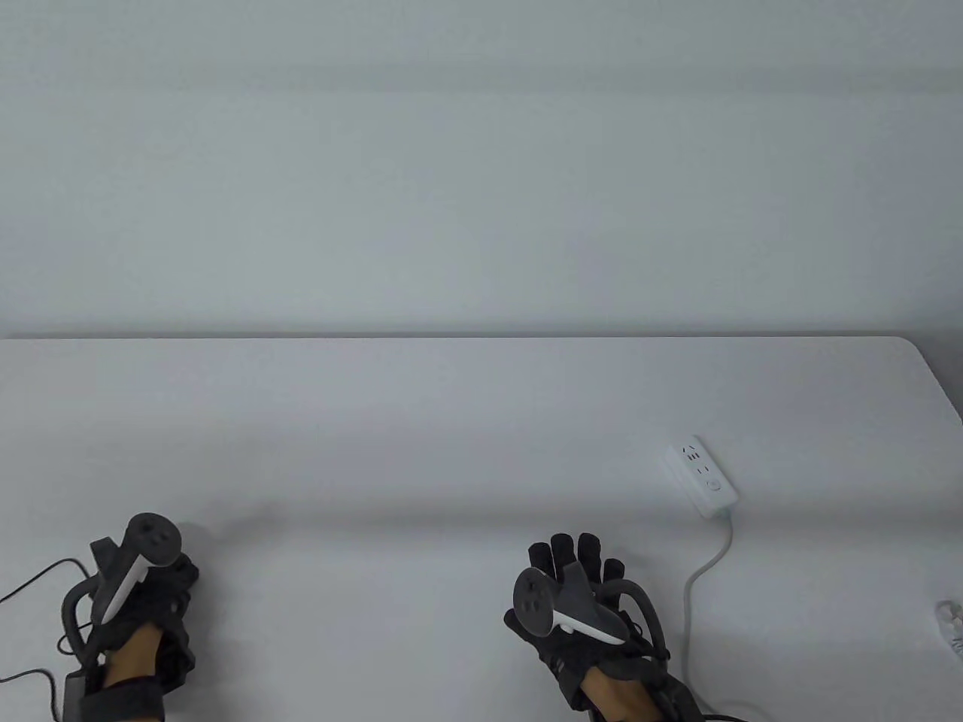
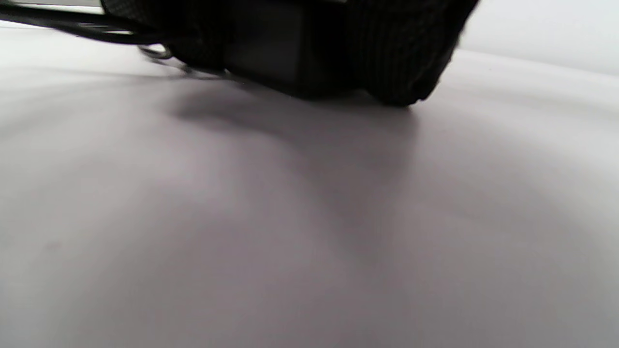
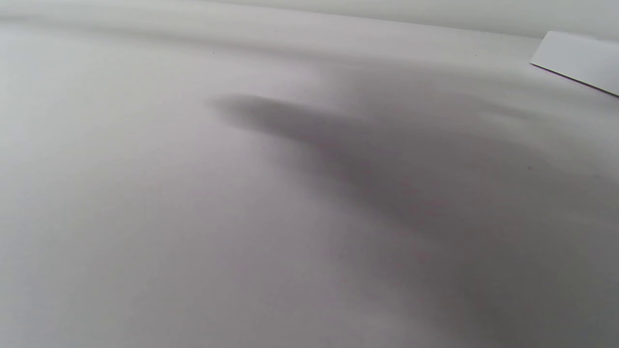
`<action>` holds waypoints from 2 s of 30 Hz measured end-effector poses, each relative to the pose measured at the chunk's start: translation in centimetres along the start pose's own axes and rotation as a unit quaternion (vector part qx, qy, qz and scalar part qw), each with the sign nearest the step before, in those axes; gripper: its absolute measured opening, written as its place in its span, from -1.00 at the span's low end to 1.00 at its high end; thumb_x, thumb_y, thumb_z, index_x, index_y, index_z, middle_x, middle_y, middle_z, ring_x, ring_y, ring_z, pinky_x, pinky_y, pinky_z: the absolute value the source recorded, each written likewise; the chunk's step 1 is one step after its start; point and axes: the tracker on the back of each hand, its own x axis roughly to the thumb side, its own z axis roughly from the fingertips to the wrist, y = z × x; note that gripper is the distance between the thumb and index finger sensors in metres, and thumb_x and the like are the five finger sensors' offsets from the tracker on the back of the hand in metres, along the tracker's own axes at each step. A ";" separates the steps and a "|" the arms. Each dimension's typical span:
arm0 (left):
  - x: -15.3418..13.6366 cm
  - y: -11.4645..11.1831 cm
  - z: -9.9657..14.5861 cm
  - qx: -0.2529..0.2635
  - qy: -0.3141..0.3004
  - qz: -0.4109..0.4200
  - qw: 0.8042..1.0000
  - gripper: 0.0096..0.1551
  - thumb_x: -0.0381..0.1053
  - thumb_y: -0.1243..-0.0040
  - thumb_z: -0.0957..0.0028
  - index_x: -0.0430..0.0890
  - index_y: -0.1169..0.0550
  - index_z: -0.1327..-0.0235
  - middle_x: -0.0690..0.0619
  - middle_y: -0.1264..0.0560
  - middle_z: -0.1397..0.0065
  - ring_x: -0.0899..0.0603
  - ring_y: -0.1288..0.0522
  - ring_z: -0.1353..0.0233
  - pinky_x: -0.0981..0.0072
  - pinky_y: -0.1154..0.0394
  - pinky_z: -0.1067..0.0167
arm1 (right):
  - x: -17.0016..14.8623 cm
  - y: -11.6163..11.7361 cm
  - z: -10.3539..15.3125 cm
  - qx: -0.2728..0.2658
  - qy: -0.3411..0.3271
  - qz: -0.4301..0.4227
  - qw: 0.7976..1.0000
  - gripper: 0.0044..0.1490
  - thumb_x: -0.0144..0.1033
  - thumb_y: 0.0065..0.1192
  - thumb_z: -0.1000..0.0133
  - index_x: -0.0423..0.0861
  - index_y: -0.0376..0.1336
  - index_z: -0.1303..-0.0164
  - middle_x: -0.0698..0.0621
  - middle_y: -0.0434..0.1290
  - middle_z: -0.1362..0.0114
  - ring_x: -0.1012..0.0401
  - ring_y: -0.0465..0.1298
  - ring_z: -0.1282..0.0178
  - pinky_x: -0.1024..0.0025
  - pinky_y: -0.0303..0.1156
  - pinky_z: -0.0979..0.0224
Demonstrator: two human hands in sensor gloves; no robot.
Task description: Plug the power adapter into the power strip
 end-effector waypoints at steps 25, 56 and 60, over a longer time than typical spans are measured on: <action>2.1 4.1 4.9 0.149 -0.043 0.084 0.984 -0.19 0.21 -0.17 -0.10 -0.21 -0.27 -0.48 -0.22 -0.51 -0.42 -0.28 -0.61 -0.26 -0.17 -0.51 -0.34 | 0.0 -0.1 0.0 0.003 0.000 0.001 1.000 0.20 0.31 -0.36 -0.12 -0.27 -0.48 -0.66 -0.42 -0.36 -0.72 -0.43 -0.32 -0.61 -0.47 -0.18 -0.46; 14.3 1.4 14.5 0.220 -0.311 0.020 0.924 -0.11 0.56 0.05 0.14 -0.13 -0.64 0.02 -0.04 -0.75 0.19 -0.11 -0.75 0.19 -0.05 -0.64 -0.12 | -0.2 0.0 -0.2 0.014 0.008 0.003 1.000 0.20 0.32 -0.37 -0.12 -0.26 -0.47 -0.66 -0.42 -0.35 -0.73 -0.43 -0.31 -0.61 -0.47 -0.17 -0.46; 15.3 0.5 15.1 0.203 -0.336 0.010 0.920 -0.09 0.57 0.08 0.14 -0.14 -0.65 0.05 -0.04 -0.75 0.25 -0.09 -0.73 0.26 -0.06 -0.63 -0.13 | -0.5 0.2 -0.3 0.017 0.012 -0.002 1.000 0.20 0.32 -0.37 -0.12 -0.26 -0.48 -0.66 -0.41 -0.35 -0.73 -0.43 -0.31 -0.61 -0.47 -0.17 -0.46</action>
